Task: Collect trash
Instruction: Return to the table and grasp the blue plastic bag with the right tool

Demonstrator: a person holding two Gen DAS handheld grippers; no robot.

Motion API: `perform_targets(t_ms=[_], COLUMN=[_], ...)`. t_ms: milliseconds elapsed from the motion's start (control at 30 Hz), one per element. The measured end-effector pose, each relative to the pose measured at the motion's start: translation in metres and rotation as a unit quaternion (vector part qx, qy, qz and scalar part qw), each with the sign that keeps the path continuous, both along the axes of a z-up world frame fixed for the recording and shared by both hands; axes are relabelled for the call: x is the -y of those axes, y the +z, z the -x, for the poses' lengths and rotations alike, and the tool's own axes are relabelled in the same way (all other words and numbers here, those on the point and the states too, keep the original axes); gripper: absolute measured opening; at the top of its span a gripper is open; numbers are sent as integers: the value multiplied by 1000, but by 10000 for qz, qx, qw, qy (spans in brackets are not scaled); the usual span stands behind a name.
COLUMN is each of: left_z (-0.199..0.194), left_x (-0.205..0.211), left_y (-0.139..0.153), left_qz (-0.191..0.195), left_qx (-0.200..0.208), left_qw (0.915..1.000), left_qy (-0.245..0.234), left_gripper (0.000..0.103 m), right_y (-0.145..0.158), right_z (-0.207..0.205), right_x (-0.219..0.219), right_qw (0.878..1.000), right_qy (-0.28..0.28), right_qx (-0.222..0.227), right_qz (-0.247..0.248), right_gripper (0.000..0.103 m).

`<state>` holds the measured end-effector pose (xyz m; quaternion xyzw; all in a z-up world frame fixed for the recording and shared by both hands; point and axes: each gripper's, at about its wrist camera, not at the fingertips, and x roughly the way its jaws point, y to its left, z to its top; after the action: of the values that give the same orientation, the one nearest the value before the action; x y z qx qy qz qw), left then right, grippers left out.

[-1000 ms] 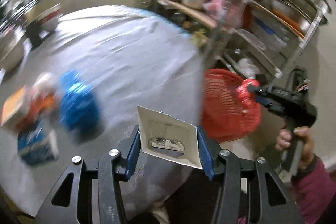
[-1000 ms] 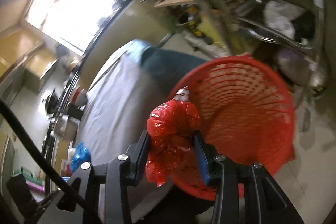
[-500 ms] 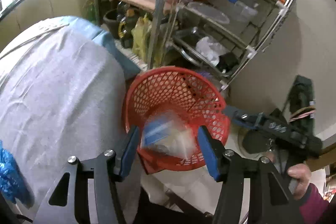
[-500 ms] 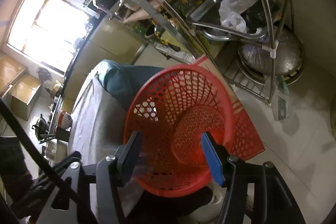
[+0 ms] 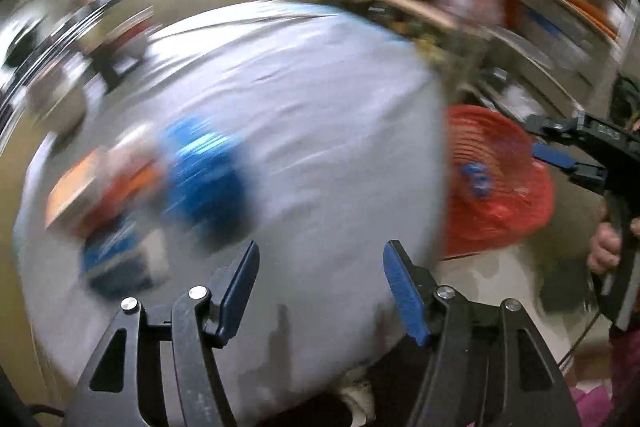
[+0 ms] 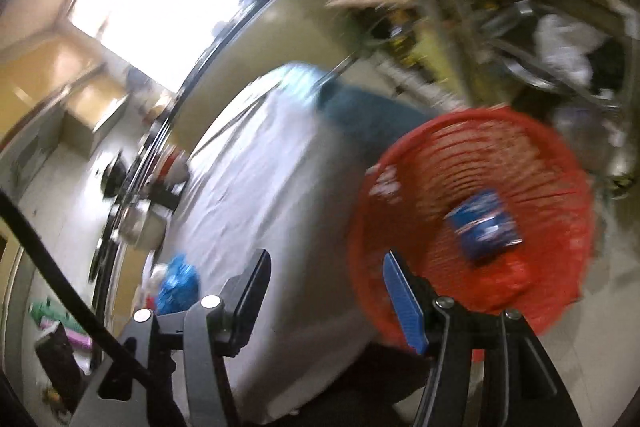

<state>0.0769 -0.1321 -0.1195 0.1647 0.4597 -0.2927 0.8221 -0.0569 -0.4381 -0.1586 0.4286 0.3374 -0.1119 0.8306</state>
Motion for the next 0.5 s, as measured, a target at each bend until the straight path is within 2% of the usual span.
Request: perform_targets(t_ms=[67, 167, 267, 333, 400, 500], left_z=[-11, -31, -52, -69, -81, -103], left_x=[-38, -97, -136, -157, -164, -167], left_y=[-1, 1, 8, 16, 23, 31], left_qz=[66, 140, 196, 299, 354, 378], left_qx=[-45, 10, 160, 265, 369, 545], left_qw=[9986, 9907, 9823, 9779, 9773, 9780], left_qy=[531, 1357, 1854, 2051, 2055, 1979], left_gripper=[65, 65, 65, 65, 71, 73], right_y=[3, 11, 14, 17, 19, 21], right_z=[-21, -56, -87, -105, -119, -142], right_x=[-21, -62, -100, -123, -139, -166], right_qw=[9995, 9960, 9906, 9866, 9835, 9782], right_qy=[323, 882, 1362, 1626, 1810, 2072], right_qx=[-30, -40, -34, -38, -37, -102], right_qz=[46, 138, 77, 90, 40, 31], right_gripper=[63, 63, 63, 63, 63, 63])
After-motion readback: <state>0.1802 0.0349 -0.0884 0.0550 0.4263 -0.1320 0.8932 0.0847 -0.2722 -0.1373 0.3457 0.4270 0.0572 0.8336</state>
